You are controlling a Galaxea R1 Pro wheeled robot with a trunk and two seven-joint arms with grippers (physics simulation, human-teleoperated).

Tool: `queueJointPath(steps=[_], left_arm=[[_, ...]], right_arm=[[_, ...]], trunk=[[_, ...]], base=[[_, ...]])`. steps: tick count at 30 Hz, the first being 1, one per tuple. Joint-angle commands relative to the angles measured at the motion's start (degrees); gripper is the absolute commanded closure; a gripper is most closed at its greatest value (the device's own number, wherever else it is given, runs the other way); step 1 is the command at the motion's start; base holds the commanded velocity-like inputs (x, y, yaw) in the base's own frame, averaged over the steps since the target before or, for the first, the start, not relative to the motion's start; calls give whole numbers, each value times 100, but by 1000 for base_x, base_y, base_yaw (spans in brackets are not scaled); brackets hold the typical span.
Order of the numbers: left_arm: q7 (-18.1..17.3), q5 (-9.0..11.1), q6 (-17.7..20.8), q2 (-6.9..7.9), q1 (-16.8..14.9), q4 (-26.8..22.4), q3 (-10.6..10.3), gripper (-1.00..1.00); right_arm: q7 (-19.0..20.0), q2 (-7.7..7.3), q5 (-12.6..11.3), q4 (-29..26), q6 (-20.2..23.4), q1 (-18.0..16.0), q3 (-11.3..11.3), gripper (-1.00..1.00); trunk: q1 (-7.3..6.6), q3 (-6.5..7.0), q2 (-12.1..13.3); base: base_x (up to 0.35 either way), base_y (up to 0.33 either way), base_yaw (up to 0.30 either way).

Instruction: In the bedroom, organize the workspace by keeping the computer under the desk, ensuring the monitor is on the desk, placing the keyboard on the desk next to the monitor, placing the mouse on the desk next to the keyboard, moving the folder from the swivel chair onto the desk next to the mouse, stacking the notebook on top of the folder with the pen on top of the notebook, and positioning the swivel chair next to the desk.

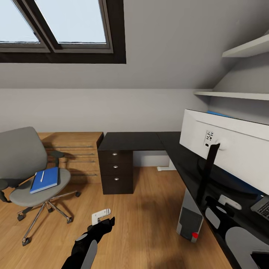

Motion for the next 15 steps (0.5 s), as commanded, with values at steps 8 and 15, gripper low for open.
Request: queueJointPath(steps=[8,15], left_arm=[[53,61,19,2,-3,-7,-11,-100],[53,61,24,2,-3,-5,-11,-100]], right_arm=[[3,-20,-46,11,-17,-5,-2,-100],[10,-29,-49,12,117,-6,-6,-100]], trunk=[[0,-6,-3],[0,-6,-3]], base=[[0,0,0],[26,0,0]])
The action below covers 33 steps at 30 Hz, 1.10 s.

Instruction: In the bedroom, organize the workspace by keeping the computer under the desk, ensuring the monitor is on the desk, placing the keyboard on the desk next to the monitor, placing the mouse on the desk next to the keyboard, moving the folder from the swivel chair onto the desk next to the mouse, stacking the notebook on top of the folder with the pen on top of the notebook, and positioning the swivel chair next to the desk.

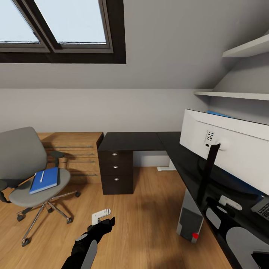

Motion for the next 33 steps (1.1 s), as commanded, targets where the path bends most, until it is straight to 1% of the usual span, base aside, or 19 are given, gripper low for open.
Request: queueJointPath(steps=[1,6,22,29,33], left_arm=[[53,61,20,2,-3,-8,-11,-100],[53,61,18,2,-3,-5,-11,-100],[53,61,21,2,-3,-5,-11,-100],[53,61,23,2,-3,-5,-11,-100],[53,61,22,2,-3,-5,-11,-100]], right_arm=[[3,0,-48,0,1,-4,-5,-100],[4,-1,-52,0,149,-4,-8,-100],[-2,-15,-53,-6,177,-2,-8,-100],[-5,-142,-59,-1,181,-2,-13,-100],[-5,-166,-61,0,187,-2,-16,-100]], trunk=[[1,-6,-3],[1,-6,-3],[1,-6,-3],[1,-6,-3],[1,-6,-3]], base=[[99,0,0],[119,0,0],[21,-8,0],[2,-2,0],[0,0,0]])
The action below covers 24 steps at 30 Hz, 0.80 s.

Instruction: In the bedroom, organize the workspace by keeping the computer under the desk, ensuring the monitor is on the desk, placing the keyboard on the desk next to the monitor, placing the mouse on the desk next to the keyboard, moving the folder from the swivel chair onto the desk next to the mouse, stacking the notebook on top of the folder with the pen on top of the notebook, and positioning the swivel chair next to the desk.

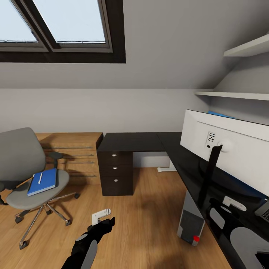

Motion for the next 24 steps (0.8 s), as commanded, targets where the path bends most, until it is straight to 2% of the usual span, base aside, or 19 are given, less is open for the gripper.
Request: queueJointPath(steps=[1,12,24], left_arm=[[53,61,18,2,-3,-8,-11,-100],[52,61,19,2,-3,-1,-11,-100],[53,61,11,2,-3,27,-12,-100]], right_arm=[[1,-2,-50,0,-39,-4,-5,-100],[1,-11,-50,0,-40,-6,-6,-100],[1,-26,-50,0,-30,-4,-6,-100]], trunk=[[0,-6,-3],[0,-6,-3],[0,-6,-3]], base=[[0,0,0],[71,0,0],[12,0,0]])
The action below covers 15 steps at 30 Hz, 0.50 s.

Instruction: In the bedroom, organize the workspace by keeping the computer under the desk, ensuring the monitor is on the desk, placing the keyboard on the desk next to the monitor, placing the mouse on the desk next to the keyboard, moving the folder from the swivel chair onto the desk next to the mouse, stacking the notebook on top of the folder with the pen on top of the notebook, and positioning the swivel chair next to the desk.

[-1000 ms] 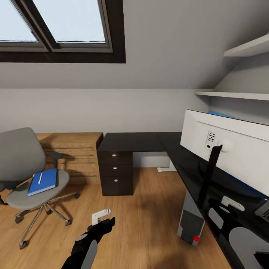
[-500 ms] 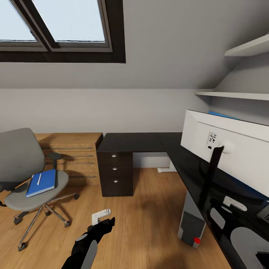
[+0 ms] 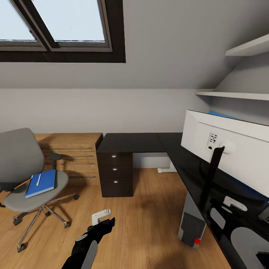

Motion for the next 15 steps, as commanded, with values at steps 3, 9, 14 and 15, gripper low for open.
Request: queueJointPath(steps=[3,9,14,15], left_arm=[[53,61,20,2,-3,-1,-10,-100],[52,61,20,2,-3,0,-10,-100],[50,61,21,2,-3,0,-15,-100],[49,61,21,2,-3,0,-16,-100]], right_arm=[[1,-8,-50,0,-37,-5,-5,-100],[-3,-12,-50,0,-37,-5,-5,-100],[-4,-14,-50,0,-37,-6,-5,-100],[-5,-16,-50,0,-37,-6,-5,-100]], trunk=[[0,-6,-3],[0,-6,-3],[0,-6,-3],[0,-6,-3]], base=[[81,0,0],[36,0,0],[6,0,0],[10,0,0]])
